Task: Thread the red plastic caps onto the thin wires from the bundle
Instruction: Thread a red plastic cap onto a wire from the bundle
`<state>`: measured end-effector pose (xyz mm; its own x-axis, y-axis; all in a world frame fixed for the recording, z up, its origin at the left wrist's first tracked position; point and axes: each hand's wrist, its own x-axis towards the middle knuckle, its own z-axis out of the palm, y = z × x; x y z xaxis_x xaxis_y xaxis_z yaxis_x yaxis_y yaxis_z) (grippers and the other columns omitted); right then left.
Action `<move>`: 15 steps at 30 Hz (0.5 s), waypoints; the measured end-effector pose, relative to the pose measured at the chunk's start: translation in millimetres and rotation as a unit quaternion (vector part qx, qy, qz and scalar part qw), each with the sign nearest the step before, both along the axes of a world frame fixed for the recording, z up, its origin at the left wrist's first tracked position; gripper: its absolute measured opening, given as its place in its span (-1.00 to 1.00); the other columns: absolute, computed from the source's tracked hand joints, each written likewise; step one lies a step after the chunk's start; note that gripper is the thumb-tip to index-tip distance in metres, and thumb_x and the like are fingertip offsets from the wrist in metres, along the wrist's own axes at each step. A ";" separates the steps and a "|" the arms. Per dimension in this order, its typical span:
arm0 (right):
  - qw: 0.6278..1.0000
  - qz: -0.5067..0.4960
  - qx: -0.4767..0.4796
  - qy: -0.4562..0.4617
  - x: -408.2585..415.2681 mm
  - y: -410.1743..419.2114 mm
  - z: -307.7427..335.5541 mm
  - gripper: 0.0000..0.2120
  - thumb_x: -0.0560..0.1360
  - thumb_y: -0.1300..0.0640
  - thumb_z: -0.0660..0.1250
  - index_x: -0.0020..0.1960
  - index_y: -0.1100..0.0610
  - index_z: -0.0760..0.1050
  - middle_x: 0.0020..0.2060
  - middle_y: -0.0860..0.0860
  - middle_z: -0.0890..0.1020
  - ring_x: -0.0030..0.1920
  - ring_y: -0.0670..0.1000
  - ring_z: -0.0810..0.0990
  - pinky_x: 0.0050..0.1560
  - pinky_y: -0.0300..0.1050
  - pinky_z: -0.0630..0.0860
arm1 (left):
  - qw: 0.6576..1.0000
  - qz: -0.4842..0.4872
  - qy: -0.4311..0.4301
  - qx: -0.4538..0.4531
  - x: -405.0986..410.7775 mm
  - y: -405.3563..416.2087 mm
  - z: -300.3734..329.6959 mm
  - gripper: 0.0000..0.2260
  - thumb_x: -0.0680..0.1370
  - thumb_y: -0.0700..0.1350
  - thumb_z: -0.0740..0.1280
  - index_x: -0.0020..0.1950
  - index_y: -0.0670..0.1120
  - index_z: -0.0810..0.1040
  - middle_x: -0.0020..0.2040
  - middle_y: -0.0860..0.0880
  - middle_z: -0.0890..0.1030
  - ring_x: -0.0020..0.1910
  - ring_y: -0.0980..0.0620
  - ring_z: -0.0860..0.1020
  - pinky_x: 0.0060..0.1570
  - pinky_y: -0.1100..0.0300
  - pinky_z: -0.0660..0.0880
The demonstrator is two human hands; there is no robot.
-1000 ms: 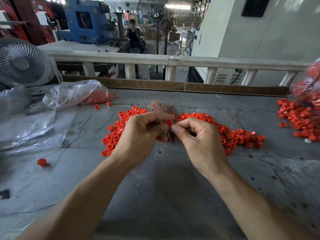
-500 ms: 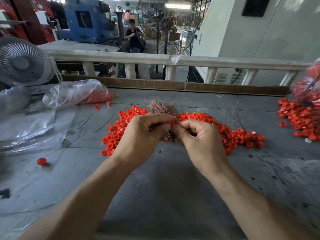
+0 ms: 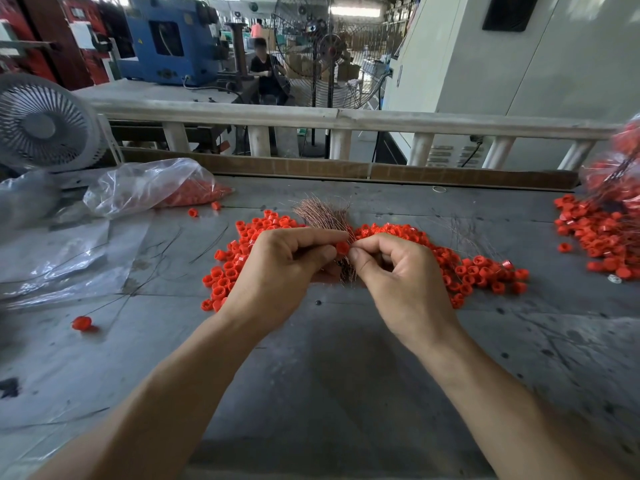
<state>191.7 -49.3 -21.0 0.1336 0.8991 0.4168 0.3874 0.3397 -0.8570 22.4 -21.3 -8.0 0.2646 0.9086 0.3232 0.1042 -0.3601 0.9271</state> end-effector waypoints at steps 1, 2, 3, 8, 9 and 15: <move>1.000 0.000 0.000 0.000 0.1 0.1 -0.2 -0.87 0.59 0.17 0.41 -0.12 0.05 0.68 -0.31 0.02 0.69 -0.24 0.08 0.62 -0.21 -0.05 0.52 | 1.000 -0.002 0.001 -0.001 -0.1 0.5 -0.6 -0.76 0.60 -0.34 0.36 0.18 -0.10 0.71 -0.05 -0.02 0.75 -0.09 0.02 0.72 -0.08 0.30 0.63; 1.000 0.001 0.000 -0.001 0.0 0.1 -0.3 -0.87 0.59 0.17 0.41 -0.12 0.05 0.68 -0.31 0.03 0.68 -0.26 0.08 0.62 -0.22 -0.04 0.52 | 1.000 -0.003 0.001 -0.002 -0.1 0.8 -1.0 -0.76 0.60 -0.33 0.36 0.19 -0.11 0.71 -0.04 -0.03 0.75 -0.08 0.01 0.73 -0.06 0.25 0.64; 1.000 0.001 0.000 -0.001 -0.1 -0.1 -0.2 -0.87 0.59 0.17 0.41 -0.12 0.05 0.68 -0.31 0.03 0.68 -0.28 0.07 0.61 -0.22 -0.03 0.52 | 1.000 -0.003 -0.001 -0.005 -0.2 1.1 -1.4 -0.76 0.60 -0.33 0.36 0.19 -0.11 0.71 -0.04 -0.04 0.75 -0.07 -0.01 0.73 -0.04 0.20 0.66; 1.000 0.006 0.003 -0.002 0.2 -1.2 0.5 -0.86 0.60 0.17 0.40 -0.12 0.06 0.67 -0.31 0.04 0.68 -0.25 0.13 0.62 -0.22 0.04 0.53 | 1.000 -0.011 0.000 -0.008 -1.7 1.5 -3.0 -0.76 0.61 -0.29 0.38 0.20 -0.08 0.71 0.00 0.02 0.75 -0.04 0.03 0.73 -0.01 0.22 0.65; 1.000 0.006 0.004 -0.003 0.3 -1.2 0.7 -0.86 0.59 0.17 0.40 -0.12 0.05 0.67 -0.31 0.04 0.68 -0.25 0.12 0.61 -0.22 0.05 0.53 | 1.000 -0.012 0.002 -0.007 -2.0 1.6 -3.1 -0.76 0.61 -0.29 0.38 0.21 -0.08 0.71 0.00 0.03 0.75 -0.04 0.04 0.73 -0.01 0.24 0.64; 1.000 0.002 0.001 -0.013 -0.9 -1.5 1.1 -0.86 0.59 0.15 0.41 -0.13 0.02 0.66 -0.31 -0.01 0.67 -0.30 -0.02 0.60 -0.23 -0.09 0.52 | 0.999 -0.006 -0.029 -0.023 -0.3 3.3 -4.4 -0.77 0.60 -0.36 0.36 0.15 -0.12 0.72 -0.05 -0.08 0.74 -0.06 -0.04 0.72 -0.04 0.16 0.67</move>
